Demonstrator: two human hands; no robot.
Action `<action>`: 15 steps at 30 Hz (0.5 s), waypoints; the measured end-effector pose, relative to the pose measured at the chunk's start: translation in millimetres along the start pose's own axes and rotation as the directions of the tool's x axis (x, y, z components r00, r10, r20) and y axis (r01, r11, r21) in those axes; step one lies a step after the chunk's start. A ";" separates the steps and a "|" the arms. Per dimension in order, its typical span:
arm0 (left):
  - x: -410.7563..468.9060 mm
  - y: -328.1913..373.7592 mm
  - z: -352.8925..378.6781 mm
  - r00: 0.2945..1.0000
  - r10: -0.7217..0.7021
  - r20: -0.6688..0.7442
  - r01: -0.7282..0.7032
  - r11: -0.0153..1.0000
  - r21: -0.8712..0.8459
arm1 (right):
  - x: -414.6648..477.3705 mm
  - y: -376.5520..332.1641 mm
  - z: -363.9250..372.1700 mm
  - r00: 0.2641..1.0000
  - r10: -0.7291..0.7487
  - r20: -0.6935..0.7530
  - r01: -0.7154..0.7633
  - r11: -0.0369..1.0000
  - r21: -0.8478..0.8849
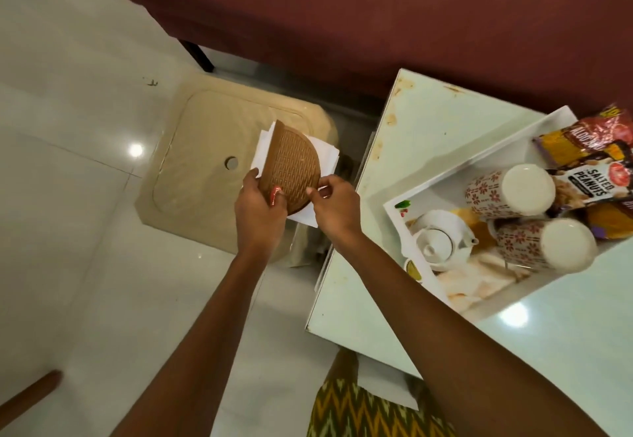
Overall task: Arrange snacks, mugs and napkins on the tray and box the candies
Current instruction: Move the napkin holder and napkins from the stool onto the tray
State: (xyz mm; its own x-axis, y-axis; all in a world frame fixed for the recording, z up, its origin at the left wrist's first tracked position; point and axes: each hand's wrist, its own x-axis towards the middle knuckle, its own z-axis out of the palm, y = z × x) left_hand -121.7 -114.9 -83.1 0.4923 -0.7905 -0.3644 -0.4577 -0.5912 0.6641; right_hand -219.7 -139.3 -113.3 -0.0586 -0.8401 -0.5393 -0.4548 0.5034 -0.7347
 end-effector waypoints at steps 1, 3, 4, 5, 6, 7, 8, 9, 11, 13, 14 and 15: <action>-0.5 0.8 -0.8 1.000 -0.007 -0.016 0.007 1.000 -0.016 | -0.3 -0.9 0.4 1.000 -0.012 -0.007 0.012 1.000 0.003; -3.5 3.8 -3.8 0.998 -0.028 -0.062 0.024 0.998 -0.059 | -2.9 -3.9 -1.0 0.999 -0.044 -0.010 0.044 0.998 0.033; -6.1 5.6 -6.1 0.996 -0.037 -0.085 0.030 0.996 -0.083 | -5.5 -6.6 -2.5 0.998 -0.063 -0.005 0.063 0.996 0.060; -9.3 7.3 -8.4 0.994 -0.042 -0.105 0.031 0.994 -0.107 | -9.0 -9.7 -4.8 0.997 -0.077 0.005 0.076 0.993 0.095; -13.2 9.3 -10.6 0.992 -0.040 -0.123 0.024 0.991 -0.131 | -13.7 -13.5 -7.9 0.996 -0.086 0.019 0.083 0.987 0.136; -17.5 11.3 -12.2 0.990 -0.033 -0.136 0.012 0.988 -0.155 | -19.1 -17.3 -11.8 0.995 -0.094 0.034 0.087 0.980 0.181; -22.0 13.4 -12.8 0.989 -0.025 -0.143 -0.001 0.984 -0.177 | -24.9 -20.0 -16.4 0.993 -0.108 0.037 0.098 0.971 0.219; -27.3 16.1 -12.2 0.990 -0.019 -0.142 -0.009 0.980 -0.196 | -30.9 -21.4 -22.9 0.992 -0.124 0.025 0.114 0.964 0.241; -39.3 21.1 -7.2 0.994 -0.013 -0.110 -0.013 0.974 -0.228 | -43.1 -20.7 -40.5 0.989 -0.143 -0.034 0.147 0.955 0.258; -52.7 25.8 2.7 0.999 0.007 -0.044 -0.018 0.971 -0.237 | -53.9 -14.9 -62.8 0.981 -0.153 -0.120 0.180 0.949 0.260; -60.6 29.3 9.1 1.000 0.025 -0.013 -0.027 0.972 -0.233 | -59.8 -9.5 -76.4 0.975 -0.152 -0.162 0.189 0.950 0.248; -68.0 33.0 15.8 0.999 0.043 0.007 -0.040 0.971 -0.235 | -65.2 -2.5 -90.2 0.969 -0.148 -0.200 0.192 0.956 0.222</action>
State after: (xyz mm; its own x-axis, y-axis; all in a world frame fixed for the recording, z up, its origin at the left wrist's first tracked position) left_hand -181.9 -83.2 -46.7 0.4669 -0.8163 -0.3401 -0.2903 -0.5048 0.8130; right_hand -294.9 -104.0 -39.2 -0.1670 -0.9286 -0.3314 -0.2485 0.3649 -0.8973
